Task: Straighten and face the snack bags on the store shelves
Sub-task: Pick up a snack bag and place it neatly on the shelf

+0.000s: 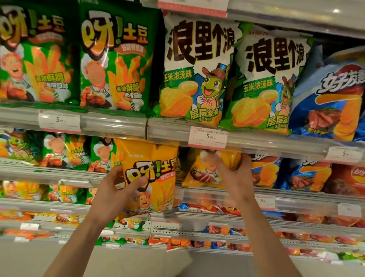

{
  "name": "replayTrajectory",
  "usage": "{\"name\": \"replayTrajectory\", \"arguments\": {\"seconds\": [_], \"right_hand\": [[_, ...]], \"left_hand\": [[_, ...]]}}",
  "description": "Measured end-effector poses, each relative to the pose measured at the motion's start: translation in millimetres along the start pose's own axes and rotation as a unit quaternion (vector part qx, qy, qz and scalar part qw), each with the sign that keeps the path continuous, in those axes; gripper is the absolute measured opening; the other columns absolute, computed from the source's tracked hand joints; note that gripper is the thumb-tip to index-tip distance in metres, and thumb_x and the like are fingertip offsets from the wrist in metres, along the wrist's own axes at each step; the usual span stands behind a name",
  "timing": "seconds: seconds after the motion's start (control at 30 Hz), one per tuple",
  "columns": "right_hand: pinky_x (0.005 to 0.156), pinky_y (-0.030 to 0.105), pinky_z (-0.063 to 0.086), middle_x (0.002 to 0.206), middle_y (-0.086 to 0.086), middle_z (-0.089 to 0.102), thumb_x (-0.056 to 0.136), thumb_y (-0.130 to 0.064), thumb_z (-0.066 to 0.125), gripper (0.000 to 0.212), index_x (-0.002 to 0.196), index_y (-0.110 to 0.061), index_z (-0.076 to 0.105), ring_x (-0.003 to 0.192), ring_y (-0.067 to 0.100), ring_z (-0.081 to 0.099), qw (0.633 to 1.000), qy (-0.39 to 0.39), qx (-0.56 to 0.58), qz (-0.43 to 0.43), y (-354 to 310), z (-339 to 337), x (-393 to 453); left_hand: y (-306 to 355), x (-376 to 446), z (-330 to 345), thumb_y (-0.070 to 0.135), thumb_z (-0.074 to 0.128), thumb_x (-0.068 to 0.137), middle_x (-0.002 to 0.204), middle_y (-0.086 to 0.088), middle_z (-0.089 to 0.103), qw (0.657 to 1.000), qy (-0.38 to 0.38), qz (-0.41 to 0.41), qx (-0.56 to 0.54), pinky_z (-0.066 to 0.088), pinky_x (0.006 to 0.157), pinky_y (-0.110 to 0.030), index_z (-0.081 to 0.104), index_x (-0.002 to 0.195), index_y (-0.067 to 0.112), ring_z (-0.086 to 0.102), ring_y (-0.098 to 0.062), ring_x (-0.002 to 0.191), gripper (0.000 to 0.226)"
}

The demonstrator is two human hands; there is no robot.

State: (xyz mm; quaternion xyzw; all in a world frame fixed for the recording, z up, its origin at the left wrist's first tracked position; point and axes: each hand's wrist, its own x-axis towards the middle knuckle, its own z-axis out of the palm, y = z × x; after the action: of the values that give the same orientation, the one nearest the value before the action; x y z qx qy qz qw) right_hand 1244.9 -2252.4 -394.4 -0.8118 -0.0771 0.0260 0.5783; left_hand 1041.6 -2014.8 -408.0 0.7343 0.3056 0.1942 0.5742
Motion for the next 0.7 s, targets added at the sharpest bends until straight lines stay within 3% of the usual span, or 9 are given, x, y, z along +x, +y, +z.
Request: {"name": "replayTrajectory", "arguments": {"seconds": [0.1, 0.17, 0.23, 0.27, 0.33, 0.4, 0.47, 0.53, 0.7], "right_hand": [[0.079, 0.015, 0.049, 0.104, -0.031, 0.058, 0.061, -0.072, 0.082, 0.107, 0.147, -0.032, 0.033, 0.082, -0.016, 0.06, 0.999, -0.013, 0.003, 0.036, 10, 4, -18], [0.075, 0.009, 0.048, 0.107, -0.032, 0.055, 0.065, -0.064, 0.085, 0.109, 0.153, -0.032, 0.029, 0.084, -0.018, 0.056, 0.999, -0.022, 0.003, 0.048, 14, 9, -32], [0.065, 0.003, 0.048, 0.109, -0.029, 0.058, 0.069, -0.06, 0.086, 0.1, 0.15, -0.03, 0.036, 0.086, -0.017, 0.06, 0.999, -0.023, -0.006, 0.046, 17, 14, -50], [0.068, 0.006, 0.051, 0.112, -0.024, 0.063, 0.07, -0.058, 0.087, 0.092, 0.145, -0.029, 0.042, 0.092, -0.011, 0.064, 0.999, -0.023, -0.007, 0.046, 18, 17, -60], [0.07, 0.011, 0.055, 0.114, -0.013, 0.07, 0.071, -0.053, 0.089, 0.08, 0.137, -0.028, 0.051, 0.099, 0.003, 0.069, 0.998, -0.013, -0.007, 0.054, 20, 27, -83], [0.06, 0.006, 0.051, 0.11, -0.008, 0.07, 0.072, -0.05, 0.09, 0.076, 0.132, -0.025, 0.051, 0.096, 0.009, 0.069, 0.998, 0.012, -0.005, 0.068, 20, 40, -107], [0.057, 0.002, 0.048, 0.112, -0.007, 0.068, 0.072, -0.049, 0.089, 0.079, 0.135, -0.024, 0.048, 0.096, 0.005, 0.067, 0.997, 0.037, -0.001, 0.073, 18, 57, -132], [0.062, 0.005, 0.049, 0.119, -0.011, 0.067, 0.071, -0.047, 0.091, 0.082, 0.138, -0.029, 0.046, 0.1, -0.003, 0.065, 0.996, 0.054, 0.012, 0.072, 14, 75, -155], [0.063, 0.003, 0.05, 0.105, -0.026, 0.071, 0.067, -0.051, 0.093, 0.071, 0.125, -0.046, 0.051, 0.091, -0.012, 0.067, 0.993, 0.087, 0.035, 0.076, 2, 117, -205]], "left_hand": [[-1, -1, -7, 0.058, 0.078, 0.069, 0.1, 0.027, 0.073, 1.0, -0.004, 0.005, -0.001, 0.045, 0.075, -0.02, 0.068, 0.11, 0.033, 0.063, 0.016, 0.094, 0.049], [-2, 1, -15, 0.058, 0.078, 0.07, 0.102, 0.026, 0.074, 1.0, -0.011, 0.012, -0.004, 0.045, 0.072, -0.016, 0.068, 0.111, 0.032, 0.063, 0.015, 0.094, 0.049], [-5, 3, -24, 0.058, 0.077, 0.07, 0.102, 0.027, 0.073, 1.0, -0.024, 0.019, -0.007, 0.046, 0.067, -0.011, 0.068, 0.111, 0.032, 0.064, 0.015, 0.095, 0.049], [-6, 5, -30, 0.058, 0.077, 0.07, 0.102, 0.027, 0.073, 0.999, -0.032, 0.021, -0.007, 0.047, 0.066, -0.01, 0.068, 0.11, 0.033, 0.064, 0.014, 0.095, 0.049], [-11, 8, -44, 0.06, 0.078, 0.069, 0.101, 0.027, 0.074, 0.998, -0.051, 0.024, -0.012, 0.048, 0.071, -0.017, 0.068, 0.11, 0.034, 0.065, 0.013, 0.094, 0.049], [-16, 12, -61, 0.061, 0.078, 0.068, 0.1, 0.03, 0.072, 0.997, -0.074, 0.023, -0.015, 0.046, 0.074, -0.02, 0.066, 0.108, 0.035, 0.064, 0.015, 0.093, 0.049], [-21, 17, -81, 0.06, 0.079, 0.07, 0.097, 0.031, 0.072, 0.994, -0.102, 0.025, -0.012, 0.046, 0.073, -0.022, 0.065, 0.105, 0.037, 0.066, 0.013, 0.089, 0.045], [-29, 21, -101, 0.056, 0.081, 0.075, 0.093, 0.023, 0.075, 0.991, -0.131, 0.027, -0.011, 0.051, 0.073, -0.028, 0.066, 0.104, 0.039, 0.07, -0.001, 0.082, 0.037], [-40, 17, -151, 0.049, 0.082, 0.076, 0.098, 0.034, 0.07, 0.988, -0.149, 0.031, -0.012, 0.048, 0.057, -0.007, 0.061, 0.106, 0.041, 0.066, 0.015, 0.084, 0.038]]}}
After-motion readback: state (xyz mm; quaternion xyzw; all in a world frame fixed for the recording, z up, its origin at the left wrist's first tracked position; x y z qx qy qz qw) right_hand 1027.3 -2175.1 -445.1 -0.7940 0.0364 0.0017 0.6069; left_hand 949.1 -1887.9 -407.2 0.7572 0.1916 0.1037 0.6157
